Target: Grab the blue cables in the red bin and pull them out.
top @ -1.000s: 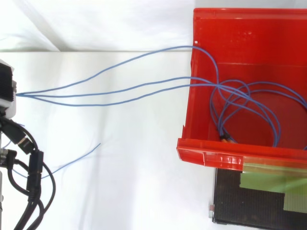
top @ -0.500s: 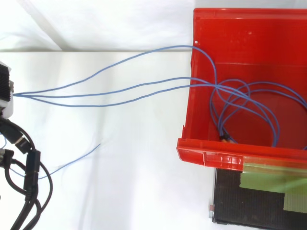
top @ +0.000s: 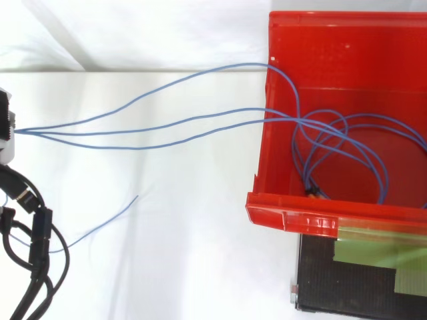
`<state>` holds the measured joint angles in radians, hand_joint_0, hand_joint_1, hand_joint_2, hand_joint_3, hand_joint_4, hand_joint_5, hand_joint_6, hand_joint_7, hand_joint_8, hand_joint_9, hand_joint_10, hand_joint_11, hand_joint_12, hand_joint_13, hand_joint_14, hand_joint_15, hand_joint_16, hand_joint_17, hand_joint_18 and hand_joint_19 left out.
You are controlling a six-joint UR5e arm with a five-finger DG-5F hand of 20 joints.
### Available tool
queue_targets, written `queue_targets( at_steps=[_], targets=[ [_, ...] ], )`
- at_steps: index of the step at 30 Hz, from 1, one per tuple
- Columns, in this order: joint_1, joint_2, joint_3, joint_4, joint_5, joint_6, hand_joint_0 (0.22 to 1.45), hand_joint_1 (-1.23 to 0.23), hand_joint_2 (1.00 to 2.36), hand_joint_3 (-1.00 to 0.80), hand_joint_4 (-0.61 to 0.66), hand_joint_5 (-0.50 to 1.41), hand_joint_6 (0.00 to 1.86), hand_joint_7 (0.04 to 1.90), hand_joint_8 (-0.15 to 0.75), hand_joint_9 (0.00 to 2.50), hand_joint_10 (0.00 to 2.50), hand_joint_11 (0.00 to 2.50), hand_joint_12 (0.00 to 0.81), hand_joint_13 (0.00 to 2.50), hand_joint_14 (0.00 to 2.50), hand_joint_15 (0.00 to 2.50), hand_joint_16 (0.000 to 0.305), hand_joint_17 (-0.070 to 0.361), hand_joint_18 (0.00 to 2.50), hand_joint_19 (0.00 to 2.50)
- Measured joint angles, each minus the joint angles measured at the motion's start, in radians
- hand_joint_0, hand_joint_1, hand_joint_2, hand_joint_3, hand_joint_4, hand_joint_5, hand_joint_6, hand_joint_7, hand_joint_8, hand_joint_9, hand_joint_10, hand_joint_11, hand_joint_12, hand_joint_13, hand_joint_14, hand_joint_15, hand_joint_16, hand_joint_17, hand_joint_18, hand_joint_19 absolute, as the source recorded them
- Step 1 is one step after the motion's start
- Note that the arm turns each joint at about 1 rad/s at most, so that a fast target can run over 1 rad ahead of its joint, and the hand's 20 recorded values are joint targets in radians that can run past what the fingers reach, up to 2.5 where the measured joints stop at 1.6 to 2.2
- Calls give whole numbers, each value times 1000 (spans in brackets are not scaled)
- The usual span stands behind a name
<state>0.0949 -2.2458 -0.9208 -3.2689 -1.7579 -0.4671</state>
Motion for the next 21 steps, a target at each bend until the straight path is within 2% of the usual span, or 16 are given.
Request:
queue_targets(
  at_steps=[7,10,13,15,19,20,21],
  targets=[
    [1,0,0,0,0,1,715,-852,1000,-1000,137,612,1069,220,373,167,1715,678,401,1083,2500,0,48,109,1045,771],
    [1,0,0,1,0,1,702,-835,1000,-1000,153,617,1065,212,381,191,1770,647,396,1086,2500,0,51,114,1052,699],
    [1,0,0,1,0,1,666,-799,1000,-1000,176,633,1045,210,398,222,1801,616,422,1119,2500,0,54,122,1066,582],
    [1,0,0,2,0,1,632,-767,1000,-1000,199,650,1023,212,420,248,1830,590,437,1145,2500,0,62,139,1086,435],
    [1,0,1,1,0,1,598,-727,1000,-1000,232,668,986,223,444,287,1796,596,466,1184,2500,0,67,150,1104,327],
    [1,0,1,0,0,1,591,-718,1000,-1000,243,690,899,282,452,362,1597,714,472,1184,2500,0,68,154,1162,456],
    [1,0,1,0,1,2,581,-709,1000,-1000,255,718,851,307,465,405,1556,746,473,1198,2500,0,70,158,1184,433]
  ],
)
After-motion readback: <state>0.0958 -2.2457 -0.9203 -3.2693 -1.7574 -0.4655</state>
